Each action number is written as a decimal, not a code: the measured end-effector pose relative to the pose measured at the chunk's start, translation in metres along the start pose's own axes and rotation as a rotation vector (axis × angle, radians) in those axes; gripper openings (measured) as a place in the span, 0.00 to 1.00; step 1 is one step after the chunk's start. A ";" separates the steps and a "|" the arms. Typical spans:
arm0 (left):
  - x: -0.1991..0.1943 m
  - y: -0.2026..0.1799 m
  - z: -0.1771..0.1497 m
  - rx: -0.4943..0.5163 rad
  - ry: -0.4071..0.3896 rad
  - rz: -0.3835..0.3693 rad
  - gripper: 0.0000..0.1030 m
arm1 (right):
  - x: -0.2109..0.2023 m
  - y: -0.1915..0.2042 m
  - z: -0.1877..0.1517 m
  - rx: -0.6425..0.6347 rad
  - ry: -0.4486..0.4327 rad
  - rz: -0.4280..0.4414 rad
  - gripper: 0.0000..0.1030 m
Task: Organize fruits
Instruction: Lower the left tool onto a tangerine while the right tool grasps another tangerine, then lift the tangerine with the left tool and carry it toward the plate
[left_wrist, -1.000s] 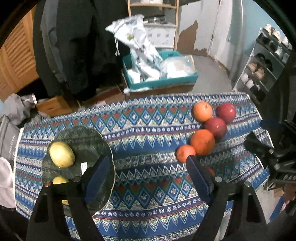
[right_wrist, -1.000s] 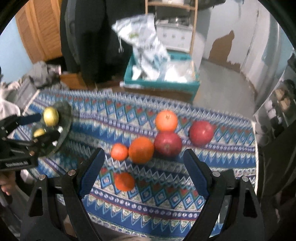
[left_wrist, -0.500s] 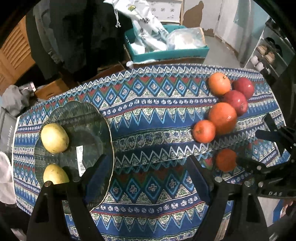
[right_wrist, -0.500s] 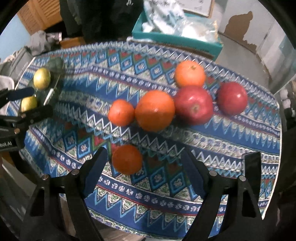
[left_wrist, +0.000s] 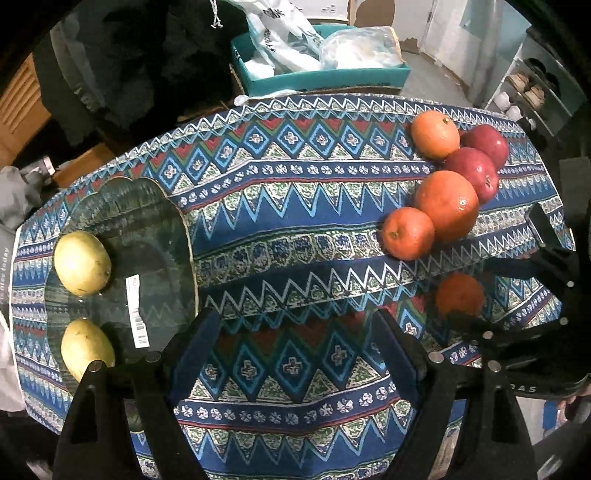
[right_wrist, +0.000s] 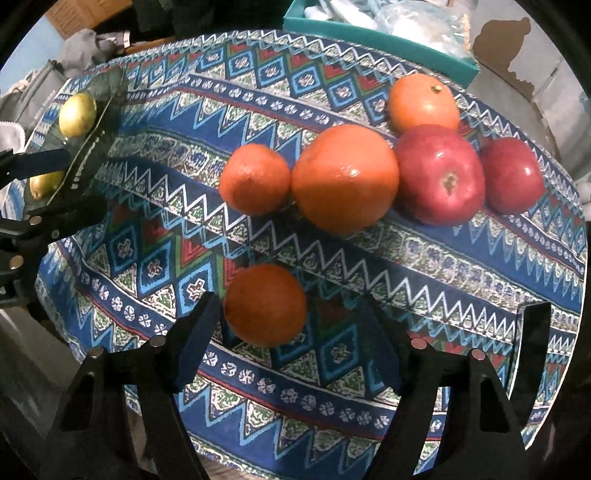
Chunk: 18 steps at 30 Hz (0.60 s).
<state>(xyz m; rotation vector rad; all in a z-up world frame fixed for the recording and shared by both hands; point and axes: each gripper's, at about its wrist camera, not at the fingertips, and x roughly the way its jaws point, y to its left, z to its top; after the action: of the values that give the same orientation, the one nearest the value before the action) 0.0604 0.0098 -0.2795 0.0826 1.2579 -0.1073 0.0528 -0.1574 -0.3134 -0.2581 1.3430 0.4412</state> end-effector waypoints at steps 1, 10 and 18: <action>0.000 0.000 0.000 0.002 0.000 -0.003 0.83 | 0.002 0.000 0.001 -0.005 0.003 0.001 0.73; 0.003 -0.006 0.006 -0.002 0.002 -0.036 0.83 | 0.010 0.010 0.003 -0.034 0.008 0.033 0.46; 0.014 -0.029 0.022 0.026 0.003 -0.069 0.83 | -0.008 -0.019 -0.005 0.045 -0.042 0.018 0.45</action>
<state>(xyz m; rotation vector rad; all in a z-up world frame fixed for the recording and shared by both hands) 0.0816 -0.0219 -0.2865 0.0619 1.2623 -0.1836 0.0552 -0.1777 -0.3079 -0.1980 1.3136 0.4287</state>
